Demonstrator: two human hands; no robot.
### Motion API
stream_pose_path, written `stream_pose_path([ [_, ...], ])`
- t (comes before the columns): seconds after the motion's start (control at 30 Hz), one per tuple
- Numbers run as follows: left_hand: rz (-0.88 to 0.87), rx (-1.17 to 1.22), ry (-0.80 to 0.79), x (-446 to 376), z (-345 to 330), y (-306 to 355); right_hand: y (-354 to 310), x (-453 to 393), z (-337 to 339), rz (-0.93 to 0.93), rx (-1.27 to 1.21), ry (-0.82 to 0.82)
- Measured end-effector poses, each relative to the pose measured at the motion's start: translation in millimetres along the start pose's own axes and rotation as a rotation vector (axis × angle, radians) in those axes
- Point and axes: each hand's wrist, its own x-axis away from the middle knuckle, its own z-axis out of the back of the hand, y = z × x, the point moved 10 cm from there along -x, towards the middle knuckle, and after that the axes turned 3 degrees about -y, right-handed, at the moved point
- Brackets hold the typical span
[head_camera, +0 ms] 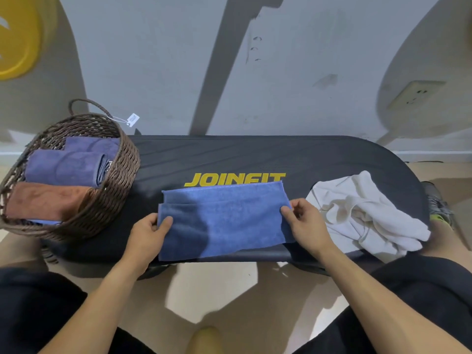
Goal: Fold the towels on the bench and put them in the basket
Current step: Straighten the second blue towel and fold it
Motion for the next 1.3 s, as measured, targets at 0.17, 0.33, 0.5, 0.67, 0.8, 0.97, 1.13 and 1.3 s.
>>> stream_pose_path([
  [0.17, -0.126, -0.034, 0.154, -6, 7, 14, -15, 4, -6, 0.106, 0.066, 0.113],
  [0.33, -0.061, 0.027, 0.137, -25, 3, 6, -3, -14, -7, -0.057, 0.117, 0.109],
  [0.5, -0.091, -0.076, 0.163, -35, 5, 10, 0, -22, -6, -0.095, 0.172, 0.100],
  [0.67, -0.085, -0.079, 0.245, -41, 10, 14, 0, -22, -7, -0.108, 0.168, 0.108],
  [0.8, -0.024, -0.151, 0.231, -47, 10, 9, -5, -28, -8, -0.106, 0.218, 0.065],
  [0.97, -0.025, -0.191, 0.212, -49, 8, 13, -8, -32, -7, -0.098, 0.250, 0.041],
  [1.13, -0.049, -0.227, 0.207, -48, 6, 20, -10, -30, -7, -0.097, 0.253, 0.078],
  [1.3, -0.008, -0.242, 0.232, -50, 11, 14, -9, -31, -8, -0.114, 0.317, 0.061],
])
